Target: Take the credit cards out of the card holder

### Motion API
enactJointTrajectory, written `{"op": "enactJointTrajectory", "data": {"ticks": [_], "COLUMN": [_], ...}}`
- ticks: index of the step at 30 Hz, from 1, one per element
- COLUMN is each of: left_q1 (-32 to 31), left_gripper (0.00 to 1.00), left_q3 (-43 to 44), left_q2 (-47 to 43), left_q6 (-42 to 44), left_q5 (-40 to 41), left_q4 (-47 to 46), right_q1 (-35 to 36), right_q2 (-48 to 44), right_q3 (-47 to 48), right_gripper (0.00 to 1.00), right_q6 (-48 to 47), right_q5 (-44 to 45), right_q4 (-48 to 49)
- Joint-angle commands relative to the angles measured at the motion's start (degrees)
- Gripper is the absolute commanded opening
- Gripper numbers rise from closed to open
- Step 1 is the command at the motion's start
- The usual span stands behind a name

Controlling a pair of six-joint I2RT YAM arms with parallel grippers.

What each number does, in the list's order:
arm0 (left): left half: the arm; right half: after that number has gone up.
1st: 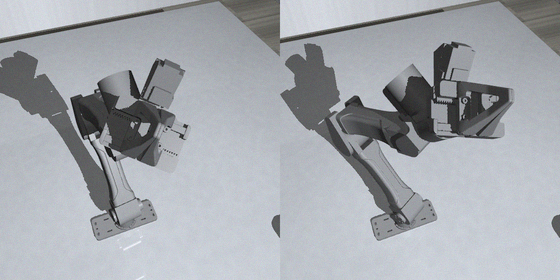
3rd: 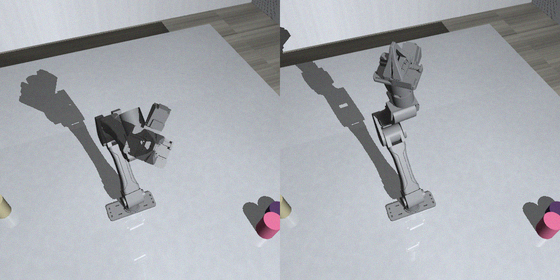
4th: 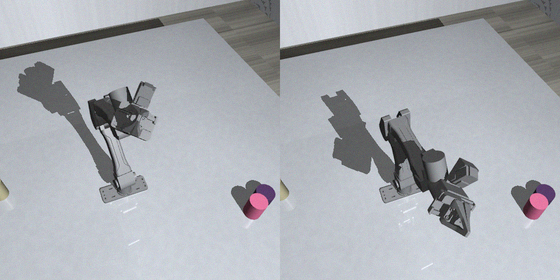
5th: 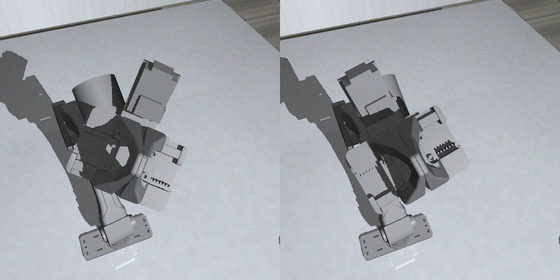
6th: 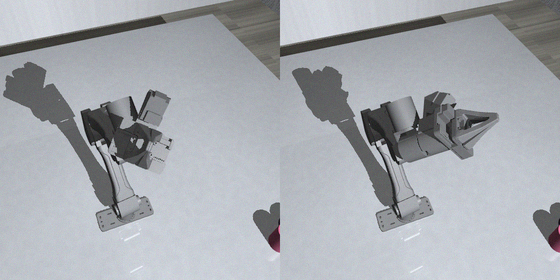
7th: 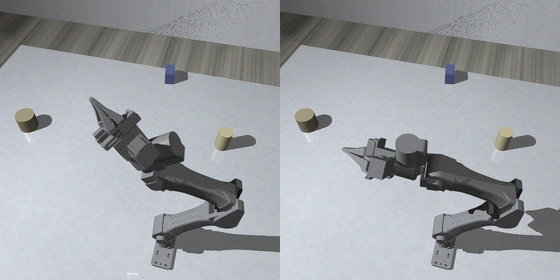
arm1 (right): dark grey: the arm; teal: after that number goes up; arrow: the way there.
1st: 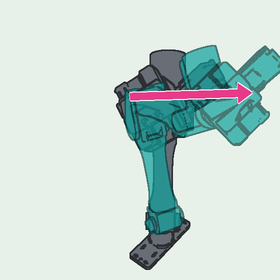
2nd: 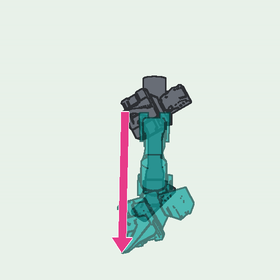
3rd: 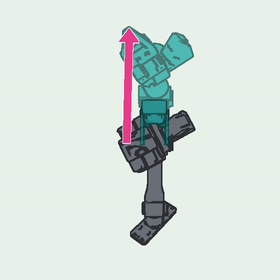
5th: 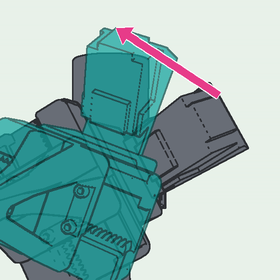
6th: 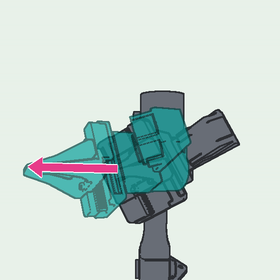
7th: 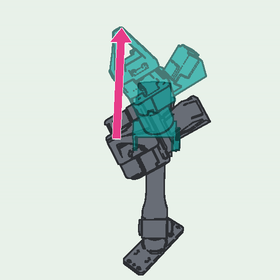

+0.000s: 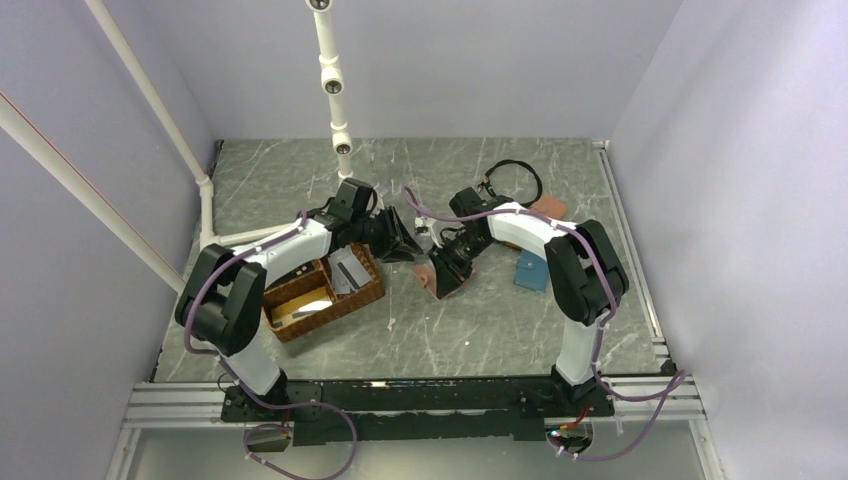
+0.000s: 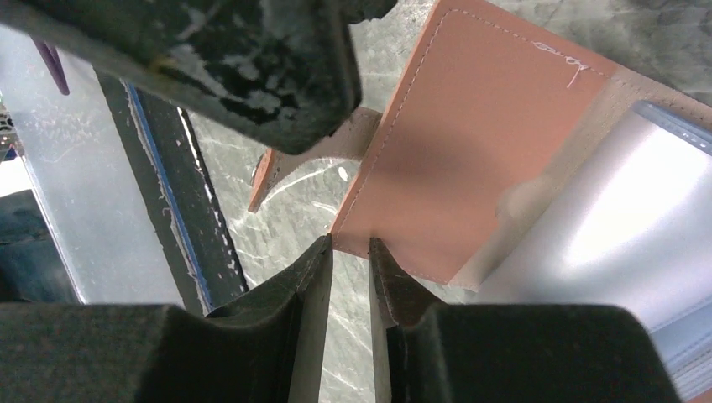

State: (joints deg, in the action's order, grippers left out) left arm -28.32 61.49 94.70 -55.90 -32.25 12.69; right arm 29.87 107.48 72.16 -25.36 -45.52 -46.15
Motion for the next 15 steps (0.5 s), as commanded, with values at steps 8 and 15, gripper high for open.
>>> {"op": "enactJointTrajectory", "data": {"ticks": [8,15], "left_q1": [-0.2,-0.5], "left_gripper": [0.39,0.39], "left_q3": [2.1,2.8], "left_q2": [0.8,1.4], "left_q6": [-0.5,0.1], "left_q5": [-1.8,-2.0], "left_q4": [-2.1,-2.5], "right_q1": [-3.5,-7.3], "right_q2": [-5.2,-5.7], "right_q3": [1.6,-1.4], "right_gripper": [0.29,0.41], "right_q6": [-4.3,1.0], "right_q5": [-3.7,7.2], "right_q4": [-2.7,3.5]}}
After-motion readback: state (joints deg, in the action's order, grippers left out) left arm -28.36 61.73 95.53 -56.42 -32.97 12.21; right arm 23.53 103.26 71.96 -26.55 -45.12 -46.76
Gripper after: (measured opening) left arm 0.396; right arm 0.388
